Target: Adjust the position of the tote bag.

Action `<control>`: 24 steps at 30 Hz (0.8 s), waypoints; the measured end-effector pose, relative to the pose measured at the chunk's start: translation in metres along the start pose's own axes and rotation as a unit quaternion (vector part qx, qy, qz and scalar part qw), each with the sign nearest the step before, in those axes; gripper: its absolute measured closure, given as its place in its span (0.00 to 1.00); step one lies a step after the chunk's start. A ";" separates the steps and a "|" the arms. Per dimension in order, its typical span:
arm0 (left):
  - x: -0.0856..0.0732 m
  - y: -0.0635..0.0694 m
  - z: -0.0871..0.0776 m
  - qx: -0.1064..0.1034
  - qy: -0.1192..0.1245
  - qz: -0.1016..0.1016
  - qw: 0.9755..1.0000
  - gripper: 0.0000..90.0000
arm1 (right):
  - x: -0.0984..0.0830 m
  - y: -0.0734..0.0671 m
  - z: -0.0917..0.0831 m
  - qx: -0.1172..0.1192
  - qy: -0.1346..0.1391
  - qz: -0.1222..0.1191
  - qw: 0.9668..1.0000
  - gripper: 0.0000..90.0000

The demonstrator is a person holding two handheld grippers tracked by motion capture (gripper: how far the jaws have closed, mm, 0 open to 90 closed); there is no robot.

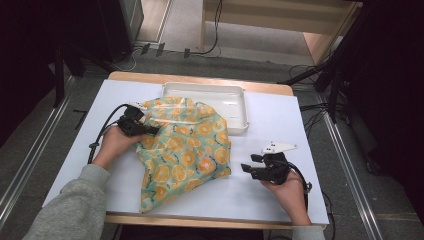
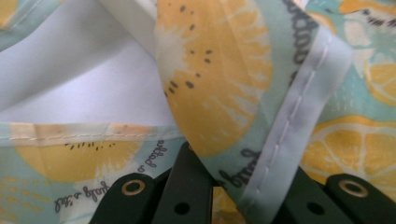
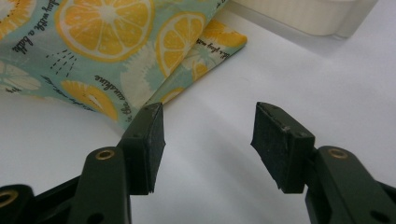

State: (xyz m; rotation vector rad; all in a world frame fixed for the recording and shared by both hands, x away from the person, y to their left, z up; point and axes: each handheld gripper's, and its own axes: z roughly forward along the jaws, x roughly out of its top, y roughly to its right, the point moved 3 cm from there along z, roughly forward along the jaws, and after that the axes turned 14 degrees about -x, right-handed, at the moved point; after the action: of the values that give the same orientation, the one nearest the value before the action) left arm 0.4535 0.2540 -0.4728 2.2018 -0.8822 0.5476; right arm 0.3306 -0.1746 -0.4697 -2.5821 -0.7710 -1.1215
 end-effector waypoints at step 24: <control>0.019 0.081 -0.039 -0.037 0.040 0.051 0.997 1.00 | 0.001 0.000 -0.001 0.003 0.005 0.003 1.000 0.50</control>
State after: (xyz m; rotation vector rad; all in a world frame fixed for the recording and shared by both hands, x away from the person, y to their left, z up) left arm 0.4029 0.2317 -0.3993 2.0621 -0.9617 0.6361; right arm 0.3306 -0.1749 -0.4681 -2.5692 -0.7629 -1.1274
